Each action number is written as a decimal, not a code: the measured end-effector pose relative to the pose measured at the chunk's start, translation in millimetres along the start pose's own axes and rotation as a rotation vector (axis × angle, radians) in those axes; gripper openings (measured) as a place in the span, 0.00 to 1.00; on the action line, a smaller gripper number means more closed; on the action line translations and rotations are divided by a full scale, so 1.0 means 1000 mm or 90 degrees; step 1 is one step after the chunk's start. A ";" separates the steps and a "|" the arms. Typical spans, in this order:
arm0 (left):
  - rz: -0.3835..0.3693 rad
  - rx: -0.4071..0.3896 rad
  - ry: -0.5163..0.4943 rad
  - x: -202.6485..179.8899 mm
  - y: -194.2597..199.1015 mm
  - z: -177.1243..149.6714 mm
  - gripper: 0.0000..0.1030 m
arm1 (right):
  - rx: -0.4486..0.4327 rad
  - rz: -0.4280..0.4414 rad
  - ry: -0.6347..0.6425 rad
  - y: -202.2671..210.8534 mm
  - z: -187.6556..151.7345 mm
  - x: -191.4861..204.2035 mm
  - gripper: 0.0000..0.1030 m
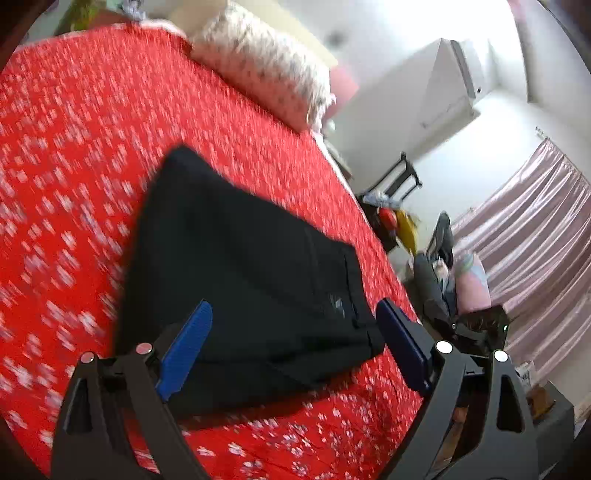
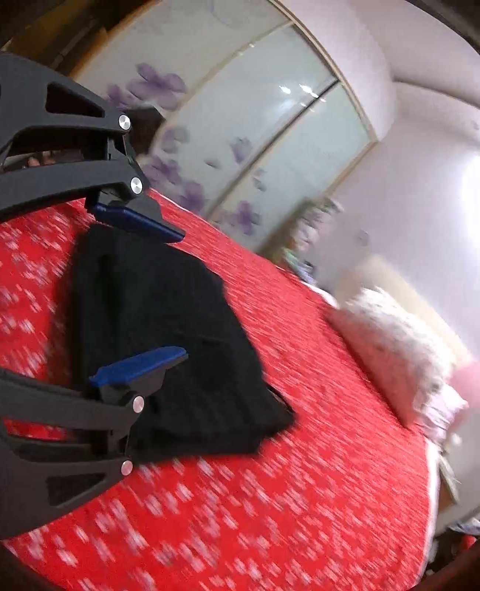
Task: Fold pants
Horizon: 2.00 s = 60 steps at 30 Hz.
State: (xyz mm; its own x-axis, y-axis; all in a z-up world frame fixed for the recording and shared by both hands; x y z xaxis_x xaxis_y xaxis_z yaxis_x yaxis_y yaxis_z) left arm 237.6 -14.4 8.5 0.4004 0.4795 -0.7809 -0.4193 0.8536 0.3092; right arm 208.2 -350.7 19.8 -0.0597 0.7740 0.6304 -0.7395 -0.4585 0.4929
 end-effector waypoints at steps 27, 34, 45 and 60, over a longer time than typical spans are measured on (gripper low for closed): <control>0.238 -0.001 -0.165 -0.018 0.010 -0.081 0.98 | -0.040 -0.179 -0.068 0.027 -0.054 -0.020 0.83; 0.298 -0.028 -0.190 -0.035 0.043 -0.112 0.98 | -0.101 -0.319 0.089 0.048 -0.095 0.024 0.92; 0.334 -0.043 -0.275 -0.063 0.065 -0.155 0.98 | -0.098 -0.413 0.280 0.042 -0.164 0.076 0.99; 0.400 -0.015 -0.300 -0.060 0.054 -0.160 0.98 | -0.124 -0.489 0.305 0.040 -0.171 0.078 0.99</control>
State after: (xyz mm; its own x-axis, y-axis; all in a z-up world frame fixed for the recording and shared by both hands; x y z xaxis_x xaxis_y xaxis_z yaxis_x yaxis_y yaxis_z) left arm 60.5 -29.6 -15.3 0.3835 0.9113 -0.1500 -0.6968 0.3921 0.6007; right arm 59.6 -233.5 -13.8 0.2544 0.9530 -0.1646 -0.7880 0.3029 0.5359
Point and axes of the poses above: each gripper's, at about its wrist camera, not at the fingertips, and y roughly against the way its jaws point, x to its left, z to its top, the point moved 1 cm from there along -y, roughly the way its jaws point, and after that the axes turned 12 degrees about -z, right-handed, at the moved point
